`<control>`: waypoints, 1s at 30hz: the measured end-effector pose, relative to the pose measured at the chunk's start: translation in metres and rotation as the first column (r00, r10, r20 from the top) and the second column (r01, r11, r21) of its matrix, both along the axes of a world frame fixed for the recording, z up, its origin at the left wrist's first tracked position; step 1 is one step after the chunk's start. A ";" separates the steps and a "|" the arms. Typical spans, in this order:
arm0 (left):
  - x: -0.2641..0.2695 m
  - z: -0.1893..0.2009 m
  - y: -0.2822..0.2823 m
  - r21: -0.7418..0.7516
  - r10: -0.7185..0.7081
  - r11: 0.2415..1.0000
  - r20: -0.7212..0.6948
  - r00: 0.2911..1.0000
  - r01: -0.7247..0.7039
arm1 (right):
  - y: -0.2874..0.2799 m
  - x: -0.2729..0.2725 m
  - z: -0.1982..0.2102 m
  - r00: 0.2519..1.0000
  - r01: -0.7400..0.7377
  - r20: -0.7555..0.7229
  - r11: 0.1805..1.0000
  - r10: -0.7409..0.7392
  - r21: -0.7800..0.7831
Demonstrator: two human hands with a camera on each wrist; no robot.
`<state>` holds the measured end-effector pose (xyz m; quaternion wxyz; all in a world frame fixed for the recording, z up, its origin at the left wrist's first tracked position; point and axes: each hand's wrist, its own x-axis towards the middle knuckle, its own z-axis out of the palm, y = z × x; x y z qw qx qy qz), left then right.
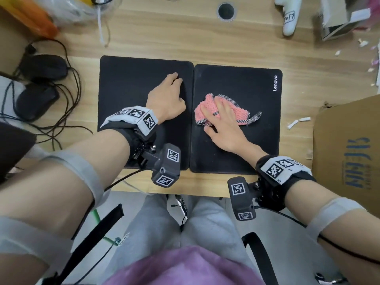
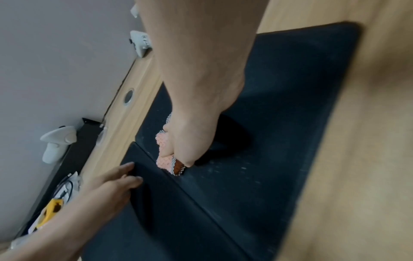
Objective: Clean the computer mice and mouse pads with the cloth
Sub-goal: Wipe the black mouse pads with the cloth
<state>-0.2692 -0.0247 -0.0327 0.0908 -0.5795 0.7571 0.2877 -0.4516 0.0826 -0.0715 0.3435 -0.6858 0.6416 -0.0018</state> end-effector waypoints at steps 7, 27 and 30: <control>0.007 0.006 -0.009 0.101 -0.032 0.994 0.000 0.999 0.032 | -0.083 -0.001 0.000 0.997 -0.019 -0.075 1.000 0.020 0.015; -0.011 -0.006 0.009 0.078 -0.024 0.997 0.150 0.988 0.013 | -0.039 0.012 0.006 0.995 0.089 -0.043 0.993 -0.085 0.078; -0.011 -0.007 0.013 0.066 -0.013 0.998 0.143 0.990 0.004 | -0.059 0.013 0.008 0.994 0.091 -0.067 0.992 -0.085 0.088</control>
